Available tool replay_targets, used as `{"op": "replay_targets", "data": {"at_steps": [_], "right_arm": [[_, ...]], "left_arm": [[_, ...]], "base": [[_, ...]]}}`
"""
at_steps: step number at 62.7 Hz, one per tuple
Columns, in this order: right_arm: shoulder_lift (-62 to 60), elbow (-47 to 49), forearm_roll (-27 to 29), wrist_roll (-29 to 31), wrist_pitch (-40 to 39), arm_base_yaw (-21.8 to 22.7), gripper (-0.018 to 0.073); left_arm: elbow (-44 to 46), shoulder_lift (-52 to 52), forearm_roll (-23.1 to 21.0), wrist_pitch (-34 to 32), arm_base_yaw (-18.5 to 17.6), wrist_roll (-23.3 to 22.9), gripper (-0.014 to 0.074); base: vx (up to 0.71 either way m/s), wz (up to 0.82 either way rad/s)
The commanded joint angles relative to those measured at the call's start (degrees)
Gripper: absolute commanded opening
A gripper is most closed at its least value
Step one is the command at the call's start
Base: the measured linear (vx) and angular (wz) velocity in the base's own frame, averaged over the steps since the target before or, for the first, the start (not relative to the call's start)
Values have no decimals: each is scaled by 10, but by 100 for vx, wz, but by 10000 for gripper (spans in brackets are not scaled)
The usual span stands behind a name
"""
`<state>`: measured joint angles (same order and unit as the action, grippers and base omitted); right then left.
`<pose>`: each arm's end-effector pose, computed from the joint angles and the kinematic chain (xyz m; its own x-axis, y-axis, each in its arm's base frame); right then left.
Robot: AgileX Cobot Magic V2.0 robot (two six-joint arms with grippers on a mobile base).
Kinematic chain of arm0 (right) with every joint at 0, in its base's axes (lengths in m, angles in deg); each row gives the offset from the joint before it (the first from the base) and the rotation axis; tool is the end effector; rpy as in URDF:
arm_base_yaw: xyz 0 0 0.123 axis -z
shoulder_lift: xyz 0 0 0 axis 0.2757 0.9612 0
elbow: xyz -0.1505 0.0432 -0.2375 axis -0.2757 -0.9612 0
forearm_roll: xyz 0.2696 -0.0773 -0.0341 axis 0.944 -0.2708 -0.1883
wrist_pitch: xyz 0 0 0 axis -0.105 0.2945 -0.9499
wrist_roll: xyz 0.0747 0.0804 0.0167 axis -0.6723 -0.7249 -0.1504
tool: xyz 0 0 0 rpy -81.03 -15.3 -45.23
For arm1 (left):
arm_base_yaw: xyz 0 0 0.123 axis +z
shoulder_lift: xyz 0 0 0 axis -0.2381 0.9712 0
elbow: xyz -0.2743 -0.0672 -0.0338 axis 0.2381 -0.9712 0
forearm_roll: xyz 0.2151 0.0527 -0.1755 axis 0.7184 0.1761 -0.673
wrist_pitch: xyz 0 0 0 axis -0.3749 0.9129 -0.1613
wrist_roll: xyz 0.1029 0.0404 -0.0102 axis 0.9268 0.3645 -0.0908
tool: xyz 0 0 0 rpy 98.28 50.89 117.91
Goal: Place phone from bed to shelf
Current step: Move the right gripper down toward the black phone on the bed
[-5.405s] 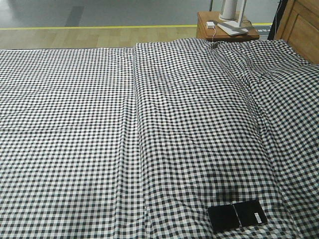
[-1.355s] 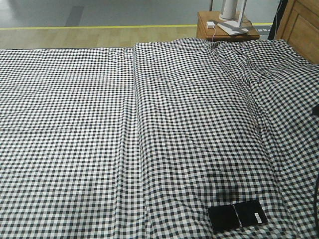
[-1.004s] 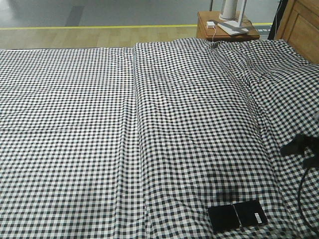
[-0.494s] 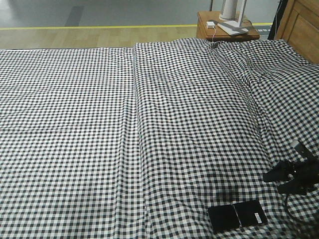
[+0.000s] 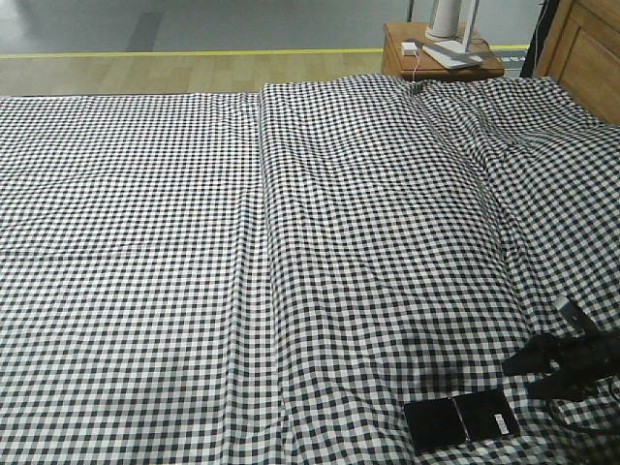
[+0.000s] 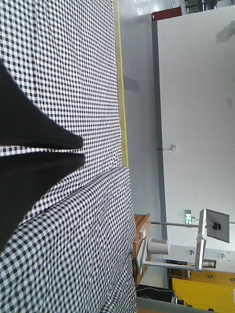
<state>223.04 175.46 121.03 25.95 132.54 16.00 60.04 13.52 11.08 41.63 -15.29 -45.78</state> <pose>0.3803 -0.1515 -0.1149 -0.9940 0.1061 0.0265 0.0909 0.6663 0.7401 0.1082 -0.0031 0.1966 0.0058 0.0146 -0.9999 0.0283 0.9995 0.0148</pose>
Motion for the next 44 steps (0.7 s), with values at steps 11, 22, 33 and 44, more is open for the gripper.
{"op": "replay_targets", "data": {"at_steps": [11,22,33,44], "right_arm": [[-23,6,13,6,71,1,594],[-23,-23,24,31,71,1,594],[-23,-44,60,79,70,1,594],[-18,-44,62,84,70,1,594]], "left_arm": [[14,-3,-6,-43,1,-5,1],[14,-3,-6,-43,1,-5,1],[14,-3,-6,-43,1,-5,1],[14,-3,-6,-43,1,-5,1]], "base": [[0,0],[0,0],[0,0],[0,0]]}}
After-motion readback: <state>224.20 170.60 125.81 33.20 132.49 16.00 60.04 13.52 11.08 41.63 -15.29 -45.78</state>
